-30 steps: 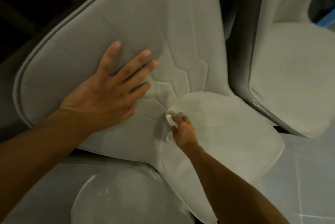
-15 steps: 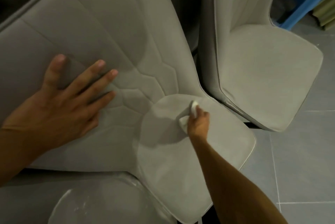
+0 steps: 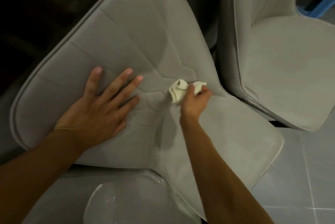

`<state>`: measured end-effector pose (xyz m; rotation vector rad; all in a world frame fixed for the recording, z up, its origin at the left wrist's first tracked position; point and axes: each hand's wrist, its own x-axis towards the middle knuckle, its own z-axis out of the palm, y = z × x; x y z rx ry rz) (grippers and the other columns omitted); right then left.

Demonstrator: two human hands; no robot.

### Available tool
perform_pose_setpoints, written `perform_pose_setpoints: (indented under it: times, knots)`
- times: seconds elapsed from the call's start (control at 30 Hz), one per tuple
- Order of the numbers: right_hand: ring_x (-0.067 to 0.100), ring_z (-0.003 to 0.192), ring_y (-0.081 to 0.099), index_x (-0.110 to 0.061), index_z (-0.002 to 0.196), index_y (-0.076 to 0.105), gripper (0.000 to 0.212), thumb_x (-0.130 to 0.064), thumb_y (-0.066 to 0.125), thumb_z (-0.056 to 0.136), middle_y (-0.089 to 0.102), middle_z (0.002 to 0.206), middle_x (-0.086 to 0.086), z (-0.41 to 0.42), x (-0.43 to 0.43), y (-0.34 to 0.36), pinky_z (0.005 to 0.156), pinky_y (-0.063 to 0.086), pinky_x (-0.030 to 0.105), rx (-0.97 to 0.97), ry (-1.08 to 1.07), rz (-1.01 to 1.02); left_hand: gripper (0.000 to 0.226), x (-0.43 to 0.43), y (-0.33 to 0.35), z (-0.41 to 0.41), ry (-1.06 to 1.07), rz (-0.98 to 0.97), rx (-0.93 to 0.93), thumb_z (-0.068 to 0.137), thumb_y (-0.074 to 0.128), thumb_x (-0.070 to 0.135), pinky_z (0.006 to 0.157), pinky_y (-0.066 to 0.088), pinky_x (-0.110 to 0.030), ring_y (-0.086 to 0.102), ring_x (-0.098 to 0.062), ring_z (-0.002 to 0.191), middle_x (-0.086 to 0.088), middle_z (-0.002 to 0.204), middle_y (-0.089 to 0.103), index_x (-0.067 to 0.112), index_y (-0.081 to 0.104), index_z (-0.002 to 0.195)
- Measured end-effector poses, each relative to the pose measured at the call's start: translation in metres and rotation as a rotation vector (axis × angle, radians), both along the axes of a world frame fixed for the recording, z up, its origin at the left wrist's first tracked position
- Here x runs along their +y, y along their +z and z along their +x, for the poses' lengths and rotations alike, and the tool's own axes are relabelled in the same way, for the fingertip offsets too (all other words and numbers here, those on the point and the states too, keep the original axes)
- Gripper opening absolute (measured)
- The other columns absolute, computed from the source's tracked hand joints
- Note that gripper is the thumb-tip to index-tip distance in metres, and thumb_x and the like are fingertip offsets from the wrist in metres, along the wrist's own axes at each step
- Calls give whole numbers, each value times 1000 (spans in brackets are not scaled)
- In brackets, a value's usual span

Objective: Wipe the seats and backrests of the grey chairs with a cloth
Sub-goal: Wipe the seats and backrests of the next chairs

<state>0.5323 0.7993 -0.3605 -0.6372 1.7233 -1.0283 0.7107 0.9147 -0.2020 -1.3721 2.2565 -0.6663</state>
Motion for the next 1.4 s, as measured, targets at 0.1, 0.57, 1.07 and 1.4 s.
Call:
perform_pose_setpoints:
  times: [0.1,0.57,1.07,1.4]
  knots:
    - [28,94,59,-2,112,55,25,-11,61,90,63,102,16,39,31,17,86,46,30,-6,113,-87,62,0,0,1,4,10,-25,94,43,42,115,-11,-73,10,-41,155,-20,168,14,17,50,149]
    - [38,105,54,-6,131,55,46,-3,54,85,53,118,21,-29,69,-56,95,41,38,410,182,60,61,0,-2,2,3,11,-41,96,40,42,115,-12,-72,10,-40,155,-19,168,12,17,48,151]
    - [24,104,63,-21,109,74,38,-4,57,79,64,116,4,-77,138,-93,92,48,24,336,1332,9,62,-2,4,-1,10,19,-82,92,48,45,114,-16,-72,8,-42,155,-19,168,11,20,51,148]
    - [13,99,48,-12,134,56,45,1,53,90,49,123,8,-90,121,-81,95,39,22,554,752,-10,61,-2,3,1,-3,42,-138,98,31,43,111,-19,-73,3,-45,154,-22,168,4,20,42,154]
